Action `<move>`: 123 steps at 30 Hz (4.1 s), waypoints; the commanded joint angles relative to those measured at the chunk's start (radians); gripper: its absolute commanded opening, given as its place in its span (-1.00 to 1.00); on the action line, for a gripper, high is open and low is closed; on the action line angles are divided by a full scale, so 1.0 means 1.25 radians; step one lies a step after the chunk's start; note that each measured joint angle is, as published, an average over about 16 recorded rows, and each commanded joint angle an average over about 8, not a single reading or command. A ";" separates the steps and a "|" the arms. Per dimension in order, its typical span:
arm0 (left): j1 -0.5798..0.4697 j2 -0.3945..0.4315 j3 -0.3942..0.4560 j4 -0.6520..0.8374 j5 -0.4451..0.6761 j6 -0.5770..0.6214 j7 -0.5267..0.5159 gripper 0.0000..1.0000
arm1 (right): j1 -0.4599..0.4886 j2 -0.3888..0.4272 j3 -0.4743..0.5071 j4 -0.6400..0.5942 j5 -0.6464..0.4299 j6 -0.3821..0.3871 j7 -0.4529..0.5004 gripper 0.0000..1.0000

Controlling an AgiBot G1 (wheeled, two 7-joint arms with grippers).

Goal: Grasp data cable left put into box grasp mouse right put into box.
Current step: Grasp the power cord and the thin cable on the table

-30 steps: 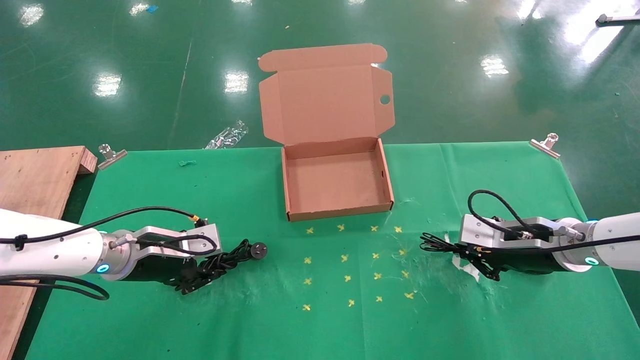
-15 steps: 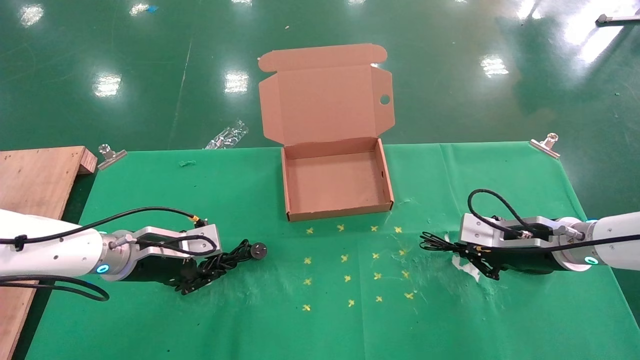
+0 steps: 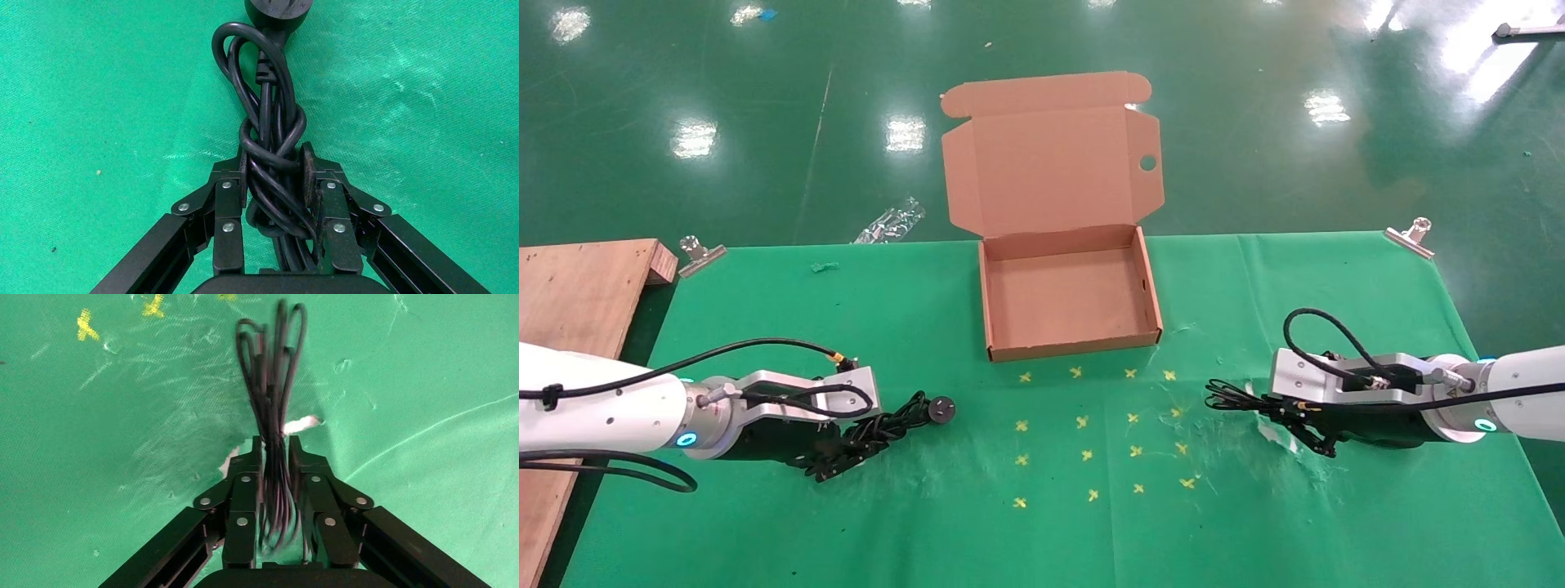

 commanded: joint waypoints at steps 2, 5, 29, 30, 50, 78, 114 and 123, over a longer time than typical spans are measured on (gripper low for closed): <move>0.000 0.000 0.000 0.000 0.000 0.000 0.000 -1.00 | 0.000 0.000 0.000 0.000 0.000 0.000 0.000 0.48; 0.000 0.000 0.000 0.000 0.000 0.000 0.000 -1.00 | 0.000 0.000 0.000 0.000 0.000 0.000 0.000 -0.27; 0.001 0.000 0.000 0.000 0.000 0.001 0.001 -0.91 | 0.000 0.000 0.000 0.000 0.000 0.000 0.000 -1.00; 0.001 0.000 0.000 0.000 0.000 0.001 0.001 -0.66 | 0.000 0.000 0.000 0.000 0.000 0.000 0.000 -0.93; -0.124 0.001 -0.030 0.071 -0.085 0.143 -0.018 1.00 | 0.021 -0.002 0.026 -0.033 0.134 -0.105 -0.060 1.00; -0.108 0.009 -0.009 0.033 -0.029 0.107 -0.016 -0.82 | 0.014 -0.001 0.010 -0.042 0.091 -0.090 -0.060 1.00; -0.086 0.009 0.003 0.016 -0.006 0.097 -0.027 -1.00 | 0.062 -0.070 0.009 -0.221 0.058 -0.003 -0.130 -1.00; -0.085 0.008 0.004 0.013 -0.006 0.100 -0.029 -1.00 | 0.074 -0.085 0.008 -0.275 0.063 -0.007 -0.154 -1.00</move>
